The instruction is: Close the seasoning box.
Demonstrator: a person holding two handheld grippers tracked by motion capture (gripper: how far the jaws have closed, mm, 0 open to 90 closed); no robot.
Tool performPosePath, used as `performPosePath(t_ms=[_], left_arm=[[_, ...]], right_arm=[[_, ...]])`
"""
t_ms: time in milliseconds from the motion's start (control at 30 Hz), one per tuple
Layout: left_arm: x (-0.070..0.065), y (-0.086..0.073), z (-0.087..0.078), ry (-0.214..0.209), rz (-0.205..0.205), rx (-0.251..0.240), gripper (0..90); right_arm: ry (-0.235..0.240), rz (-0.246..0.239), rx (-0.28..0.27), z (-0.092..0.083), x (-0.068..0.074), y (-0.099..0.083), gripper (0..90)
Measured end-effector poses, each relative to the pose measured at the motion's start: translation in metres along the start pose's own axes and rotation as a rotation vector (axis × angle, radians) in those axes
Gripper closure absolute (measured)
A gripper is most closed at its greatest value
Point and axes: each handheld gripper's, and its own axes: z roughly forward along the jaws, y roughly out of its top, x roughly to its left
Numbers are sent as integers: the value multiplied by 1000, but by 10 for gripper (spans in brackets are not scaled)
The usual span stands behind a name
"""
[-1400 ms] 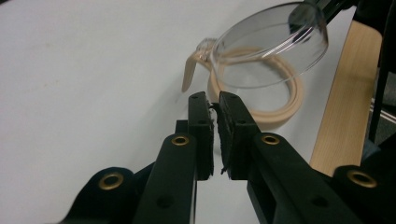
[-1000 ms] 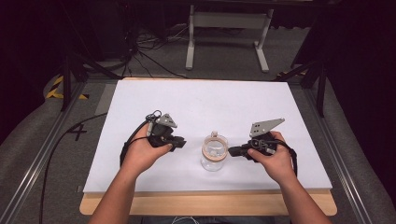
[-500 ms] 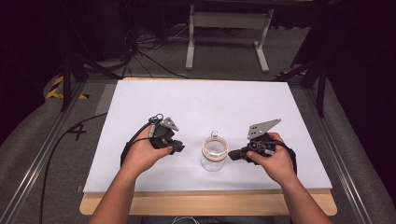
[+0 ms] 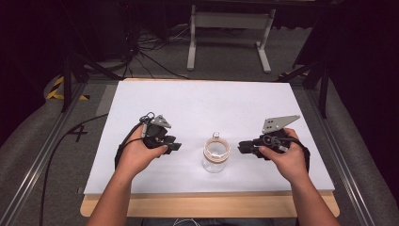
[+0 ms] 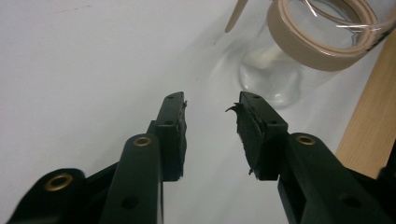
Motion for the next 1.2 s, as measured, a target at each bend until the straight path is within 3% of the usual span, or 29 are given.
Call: performPosePath(t_ms=[333, 500, 533, 700, 867, 1200], left_arm=[[20, -14, -7, 61, -70, -22, 563], [33, -22, -5, 99, -114, -29, 548], [36, -24, -4, 114, -112, -34, 534], [50, -32, -1, 138, -163, -51, 513], [63, -41, 5, 166, -181, -64, 471], [87, -60, 19, 207, -228, -54, 397]], right_arm=[[-166, 64, -54, -30, -27, -12, 623], [-257, 128, -39, -39, -51, -28, 572], [-282, 152, -38, -42, -61, -37, 566], [-346, 198, -12, -45, -79, -53, 540], [-349, 259, 3, -43, -98, -74, 504], [-388, 297, 45, -33, -123, -107, 462]])
